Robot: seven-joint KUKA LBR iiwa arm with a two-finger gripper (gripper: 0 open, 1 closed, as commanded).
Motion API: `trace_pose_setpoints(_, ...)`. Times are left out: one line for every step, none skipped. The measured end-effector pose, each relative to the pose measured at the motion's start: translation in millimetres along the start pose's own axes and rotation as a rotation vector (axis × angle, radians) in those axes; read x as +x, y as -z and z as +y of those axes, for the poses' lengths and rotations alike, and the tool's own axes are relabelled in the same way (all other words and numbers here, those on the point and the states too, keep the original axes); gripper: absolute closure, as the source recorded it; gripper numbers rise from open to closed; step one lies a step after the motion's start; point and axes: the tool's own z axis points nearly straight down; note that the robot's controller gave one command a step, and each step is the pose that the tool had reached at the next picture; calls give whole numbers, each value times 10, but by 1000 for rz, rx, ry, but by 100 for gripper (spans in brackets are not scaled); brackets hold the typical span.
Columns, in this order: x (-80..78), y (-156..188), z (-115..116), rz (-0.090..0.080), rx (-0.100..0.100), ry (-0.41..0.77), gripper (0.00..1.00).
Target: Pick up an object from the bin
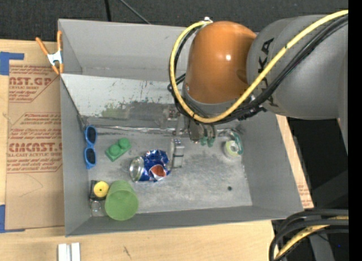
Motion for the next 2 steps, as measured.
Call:
trace_pose_setpoints(-127,-1251,375,7,1,48,0)
trace_pose_setpoints(-163,-1166,382,-3,-3,46,100)
